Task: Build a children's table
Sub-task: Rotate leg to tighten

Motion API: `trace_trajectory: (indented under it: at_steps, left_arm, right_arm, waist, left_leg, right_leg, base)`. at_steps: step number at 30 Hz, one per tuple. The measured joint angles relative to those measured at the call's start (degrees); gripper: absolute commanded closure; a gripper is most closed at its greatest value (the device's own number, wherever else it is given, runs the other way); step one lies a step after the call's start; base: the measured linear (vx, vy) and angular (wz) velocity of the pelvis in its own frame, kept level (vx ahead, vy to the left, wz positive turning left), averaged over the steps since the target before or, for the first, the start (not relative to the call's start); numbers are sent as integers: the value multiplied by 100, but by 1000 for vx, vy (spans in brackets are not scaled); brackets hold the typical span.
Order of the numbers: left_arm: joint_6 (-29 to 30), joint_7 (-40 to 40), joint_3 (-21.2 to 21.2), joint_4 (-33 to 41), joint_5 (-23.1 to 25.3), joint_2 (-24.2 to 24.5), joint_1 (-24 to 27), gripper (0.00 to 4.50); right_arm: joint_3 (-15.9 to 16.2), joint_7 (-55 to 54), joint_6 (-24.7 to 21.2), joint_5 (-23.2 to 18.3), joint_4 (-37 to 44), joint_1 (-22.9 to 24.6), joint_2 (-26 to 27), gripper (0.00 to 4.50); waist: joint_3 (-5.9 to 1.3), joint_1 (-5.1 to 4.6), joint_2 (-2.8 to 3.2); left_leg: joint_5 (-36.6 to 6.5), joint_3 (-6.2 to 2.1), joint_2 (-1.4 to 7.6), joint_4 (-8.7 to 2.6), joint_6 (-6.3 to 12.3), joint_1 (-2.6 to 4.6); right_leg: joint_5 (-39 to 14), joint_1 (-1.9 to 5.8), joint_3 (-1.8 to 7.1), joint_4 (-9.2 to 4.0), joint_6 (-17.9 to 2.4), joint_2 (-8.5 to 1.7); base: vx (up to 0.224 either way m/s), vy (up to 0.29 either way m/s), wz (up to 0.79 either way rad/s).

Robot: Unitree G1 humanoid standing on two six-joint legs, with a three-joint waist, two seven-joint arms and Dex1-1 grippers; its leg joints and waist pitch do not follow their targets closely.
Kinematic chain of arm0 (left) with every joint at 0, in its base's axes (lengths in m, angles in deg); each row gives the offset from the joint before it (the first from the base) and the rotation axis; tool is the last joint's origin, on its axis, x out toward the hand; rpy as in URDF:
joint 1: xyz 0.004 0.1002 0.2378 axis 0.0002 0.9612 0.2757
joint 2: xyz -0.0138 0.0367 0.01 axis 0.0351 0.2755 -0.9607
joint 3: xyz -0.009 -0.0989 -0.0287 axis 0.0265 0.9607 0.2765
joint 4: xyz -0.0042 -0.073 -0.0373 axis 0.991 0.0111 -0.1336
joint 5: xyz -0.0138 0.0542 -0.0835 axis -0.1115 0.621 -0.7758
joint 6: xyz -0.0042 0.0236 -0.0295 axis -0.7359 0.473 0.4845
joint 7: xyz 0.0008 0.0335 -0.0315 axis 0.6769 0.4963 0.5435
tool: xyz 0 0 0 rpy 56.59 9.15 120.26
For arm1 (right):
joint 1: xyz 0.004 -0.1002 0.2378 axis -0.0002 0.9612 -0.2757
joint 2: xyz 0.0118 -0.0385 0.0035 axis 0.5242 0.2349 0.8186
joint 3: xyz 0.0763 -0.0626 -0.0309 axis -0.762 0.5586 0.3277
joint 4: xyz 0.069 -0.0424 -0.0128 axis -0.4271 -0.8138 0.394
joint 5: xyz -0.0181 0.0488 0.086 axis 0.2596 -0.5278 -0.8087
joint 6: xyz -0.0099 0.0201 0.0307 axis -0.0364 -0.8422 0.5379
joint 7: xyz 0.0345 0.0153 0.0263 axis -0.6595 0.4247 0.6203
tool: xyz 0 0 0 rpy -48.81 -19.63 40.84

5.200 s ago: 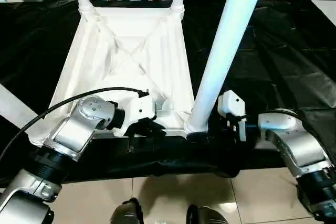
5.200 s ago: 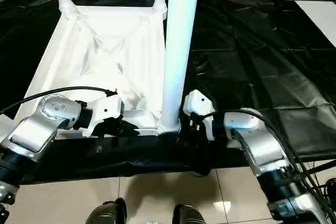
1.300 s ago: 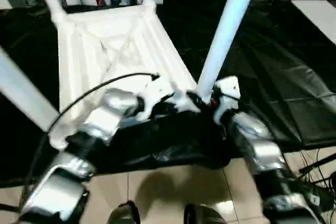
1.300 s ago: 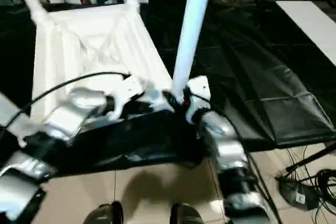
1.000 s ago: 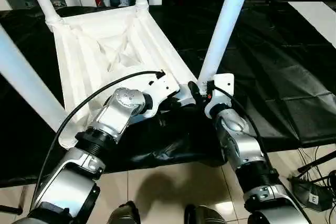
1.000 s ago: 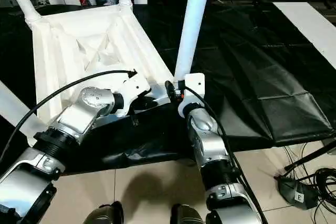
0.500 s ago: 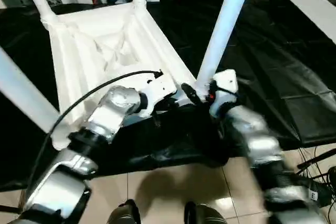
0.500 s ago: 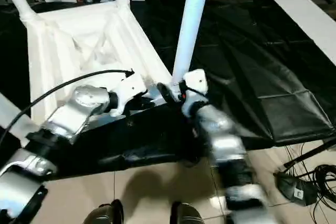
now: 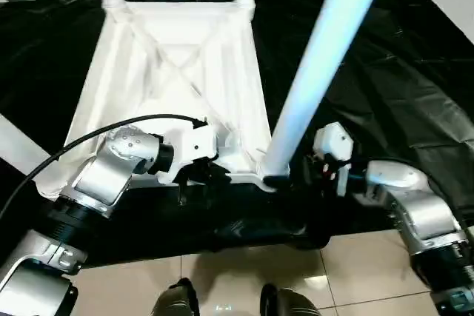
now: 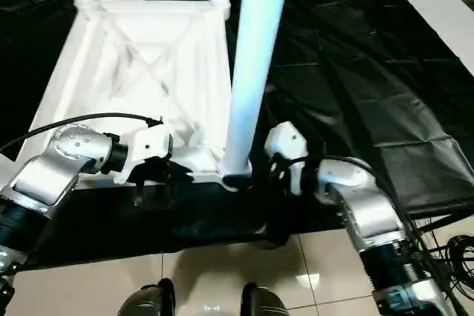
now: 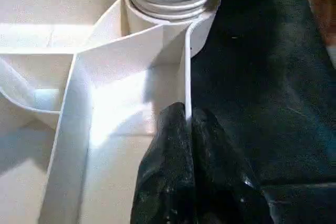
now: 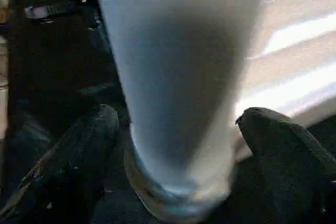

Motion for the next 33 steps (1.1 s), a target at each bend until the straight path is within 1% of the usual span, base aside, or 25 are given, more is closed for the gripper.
trace_trajectory:
  at_steps: [4, 5, 8, 10, 13, 16, 17, 20, 27, 29, 30, 31, 33]
  left_arm:
    - [55, 0, -23, 35, 1, -5, 1, 450]
    - [59, 0, -33, 39, -1, -8, 1, 450]
    - [86, -18, -41, 64, -5, -1, 4, 450]
    - [106, -24, -44, 90, -5, -1, 8, 450]
    - [113, -25, -46, 94, -5, 1, 9, 450]
    - [116, -25, -47, 94, -3, 2, 11, 450]
    - [118, -25, -48, 94, -3, 2, 12, 450]
    - [122, -23, -49, 94, -2, 2, 15, 450]
    - [172, -15, -47, 94, 1, 7, 18, 450]
    - [239, 9, -24, 91, 5, -1, 17, 450]
    - [281, 107, 9, 29, 8, -87, 6, 450]
    - [341, 285, 60, -92, 59, -185, -51, 450]
    - [399, 447, 82, -191, 121, -267, -126, 450]
  right_arm:
    - [65, 87, -39, 99, -2, 10, 33, 42]
    - [79, 97, -50, 105, -7, 10, 33, 68]
    - [110, 121, -63, 136, -25, -10, 18, 81]
    - [111, 131, -88, 145, -27, -34, 5, 106]
    - [110, 128, -124, 152, -60, -66, -21, 126]
    - [110, 131, -123, 158, -87, -81, -31, 158]
    - [110, 133, -123, 160, -90, -81, -30, 158]
    - [110, 138, -113, 161, -106, -82, -27, 179]
    - [76, 131, -7, 154, -237, -84, 66, 184]
    - [7, 67, -11, 139, -316, -80, 185, 184]
    - [-46, -78, -16, 121, -396, -80, 344, 184]
    - [-194, -423, -26, 124, -533, -80, 529, 184]
    - [-289, -751, -26, 127, -630, -82, 669, 184]
  waist:
    - [0, -16, -1]
    - [1, -17, -1]
    - [0, -16, -1]
    - [0, -12, -1]
    - [0, -9, -1]
    - [0, -8, -2]
    - [-1, -9, -3]
    - [-1, -9, -3]
    - [-6, -22, -12]
    - [-6, -36, -12]
    - [-8, -44, -15]
    - [-10, -51, -21]
    - [-9, -76, -22]
  left_leg:
    - [-15, 0, 3, 23, -32, 9]
    - [-15, 0, 3, 24, -33, 9]
    - [-13, 0, 3, 27, -30, 9]
    - [-4, 0, 3, 26, -14, 8]
    - [2, 0, 3, 25, -4, 8]
    - [2, 0, 3, 30, -4, 8]
    - [2, 0, 3, 33, -4, 8]
    - [2, -1, 4, 39, -4, 8]
    - [2, -1, 5, 50, -4, 10]
    - [2, -1, 6, 59, -5, 12]
    - [3, -1, 6, 62, -5, 17]
    - [-8, -2, 7, 75, -28, 21]
    - [-9, -2, 7, 81, -40, 27]
  right_leg:
    - [3, 18, 2, 10, -1, -1]
    - [3, 20, 3, 10, -1, -1]
    - [3, 23, 3, 10, -1, -2]
    - [3, 24, 2, 10, -1, -1]
    - [3, 23, 0, 11, -1, -1]
    - [3, 24, 1, 14, -1, -2]
    - [3, 24, 1, 17, -1, -2]
    - [3, 23, 1, 24, -1, -2]
    - [3, 24, 2, 36, -1, -2]
    - [3, 23, 4, 48, -1, -2]
    - [3, 25, 5, 55, -1, -3]
    - [4, 25, 6, 72, -2, -3]
    - [9, 23, 11, 80, -8, -4]
  base:
    - [0, 0, 0]
    - [0, 0, 0]
    - [0, 0, 0]
    - [0, 0, 0]
    - [0, 0, 0]
    - [0, 0, 0]
    - [0, 0, 0]
    - [0, 0, 0]
    - [0, 0, 0]
    - [0, 0, 0]
    - [0, 0, 0]
    - [0, 0, 0]
    - [0, 0, 0]
